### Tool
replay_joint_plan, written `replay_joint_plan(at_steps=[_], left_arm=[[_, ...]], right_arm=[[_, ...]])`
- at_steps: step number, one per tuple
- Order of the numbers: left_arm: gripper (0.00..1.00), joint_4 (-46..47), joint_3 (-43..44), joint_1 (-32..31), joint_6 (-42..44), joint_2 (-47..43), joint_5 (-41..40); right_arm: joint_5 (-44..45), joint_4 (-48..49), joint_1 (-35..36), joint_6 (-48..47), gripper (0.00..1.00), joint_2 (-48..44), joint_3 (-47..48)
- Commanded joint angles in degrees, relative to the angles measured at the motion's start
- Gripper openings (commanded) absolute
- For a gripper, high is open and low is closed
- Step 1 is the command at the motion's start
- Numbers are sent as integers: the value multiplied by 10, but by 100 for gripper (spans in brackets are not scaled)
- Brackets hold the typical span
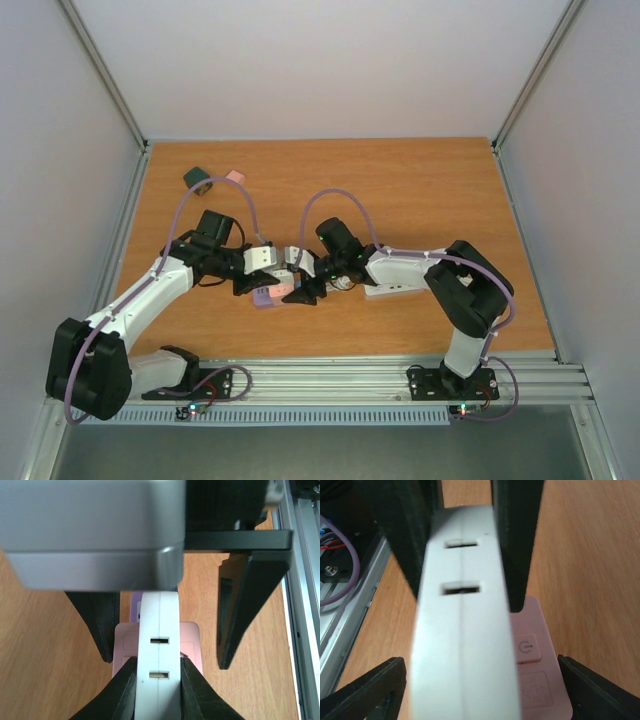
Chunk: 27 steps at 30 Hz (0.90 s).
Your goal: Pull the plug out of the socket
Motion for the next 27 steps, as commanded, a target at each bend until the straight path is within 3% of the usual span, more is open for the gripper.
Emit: replay_joint_plan(at_steps=[1, 13, 27], left_arm=[[18, 20, 7, -2, 5, -3, -14], [8, 13, 38, -2, -38, -18, 49], [1, 20, 65, 26, -70, -24, 105]], right_arm=[[-14, 2, 17, -11, 77, 20, 8], [6, 58, 17, 1, 50, 21, -31], [25, 72, 17, 0, 44, 17, -52]])
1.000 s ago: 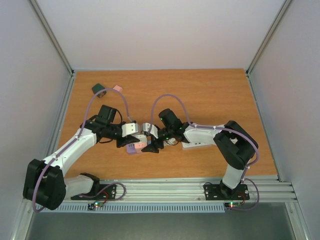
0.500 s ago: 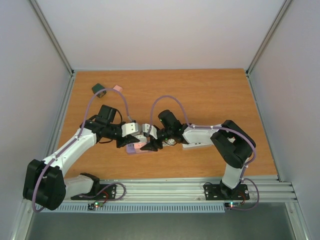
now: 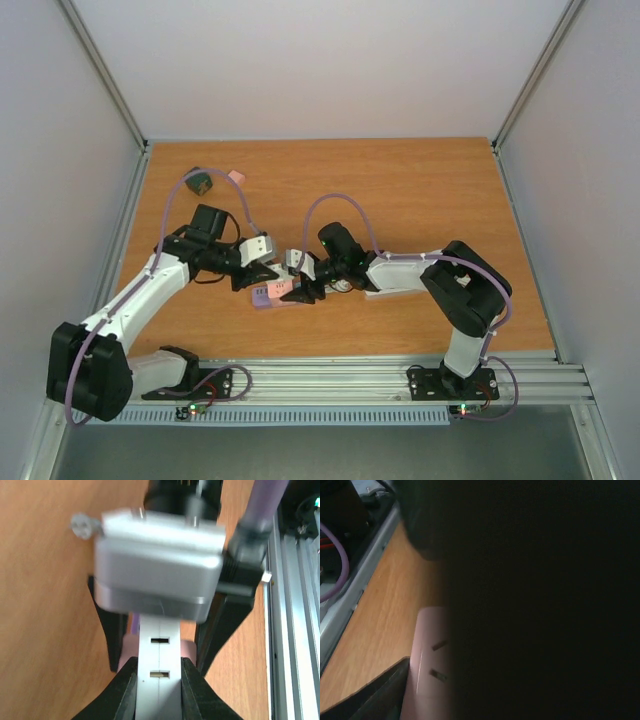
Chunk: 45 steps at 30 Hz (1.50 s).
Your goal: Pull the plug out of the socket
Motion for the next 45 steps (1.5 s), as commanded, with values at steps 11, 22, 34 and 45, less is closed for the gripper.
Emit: replay_joint_plan(at_steps=[11, 22, 34, 45], left_arm=[[1, 16, 46, 40, 18, -29, 67], [1, -24, 72, 67, 27, -53, 66], [2, -85, 62, 71, 57, -94, 102], [4, -196, 71, 70, 148, -65, 142]], right_arm=[[9, -31, 12, 7, 59, -2, -12], [-12, -80, 9, 54, 81, -64, 52], [-75, -177, -17, 84, 75, -145, 74], [-99, -202, -13, 129, 56, -166, 105]])
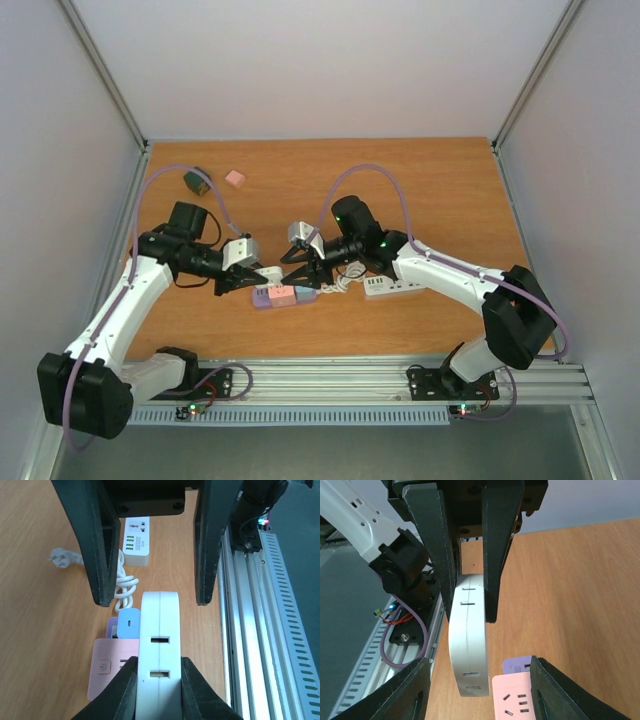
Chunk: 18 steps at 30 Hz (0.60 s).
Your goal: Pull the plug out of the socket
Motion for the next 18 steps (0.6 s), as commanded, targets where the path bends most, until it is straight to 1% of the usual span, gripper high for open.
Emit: replay_joint_plan(at_steps=[1, 6, 9, 14, 16, 18], left_arm=[[4, -11, 4, 2, 19, -17, 39], [4, 12, -6, 2, -7, -29, 40], [4, 13, -11, 2, -7, -28, 42], [4, 10, -12, 2, -4, -30, 37], [5, 11, -13, 2, -5, -32, 33], [10, 19, -12, 2, -15, -39, 20]], right_arm=[[-28, -23, 4, 25, 56, -4, 26], [-22, -32, 21, 25, 55, 2, 24], [-13, -26, 30, 29, 50, 4, 20], [-4, -15, 31, 40, 33, 5, 21], [5, -15, 31, 41, 24, 4, 21], [15, -18, 31, 42, 15, 4, 21]])
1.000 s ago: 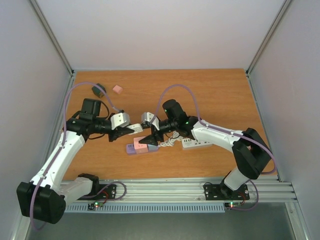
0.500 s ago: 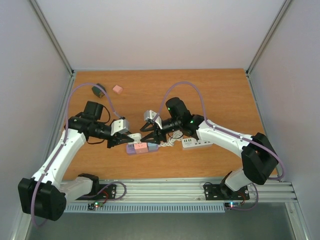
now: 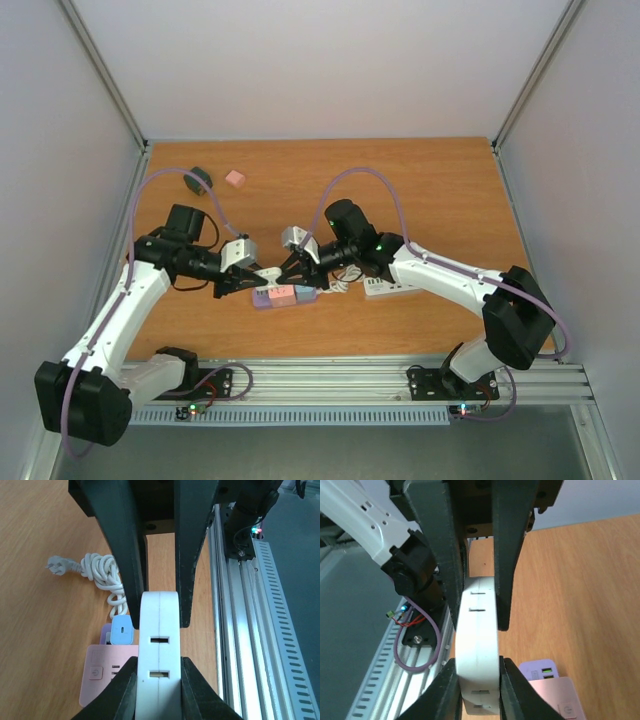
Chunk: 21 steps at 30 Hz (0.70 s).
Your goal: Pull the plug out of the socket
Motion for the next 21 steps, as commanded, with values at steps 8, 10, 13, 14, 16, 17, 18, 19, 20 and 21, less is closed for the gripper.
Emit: replay_joint_plan(at_steps=[8, 10, 13, 14, 16, 17, 18, 19, 20, 21], left_arm=[[30, 42, -8, 6, -51, -54, -33], [31, 40, -8, 9, -54, -54, -35], [30, 35, -7, 13, -50, -56, -30], [30, 37, -8, 13, -51, -57, -28], [30, 38, -10, 13, -50, -58, -27], [30, 39, -11, 13, -51, -58, -28], [29, 39, -13, 13, -50, -56, -29], [27, 38, -14, 13, -49, -55, -28], [24, 38, -15, 13, -49, -55, -27], [21, 38, -15, 13, -48, -54, -25]], right_arm=[[15, -3, -4, 29, 3, -18, 1], [13, -5, -7, 29, 1, -23, 0], [6, -5, -13, 29, 2, -27, -3], [4, -3, -14, 29, 2, -30, -6], [0, 3, -15, 31, 2, -35, -12], [-1, 5, -14, 31, 2, -37, -13], [0, 6, -15, 32, 2, -38, -13], [0, 7, -15, 33, 2, -39, -13], [0, 8, -15, 34, 2, -39, -14], [0, 8, -15, 34, 2, -39, -14]])
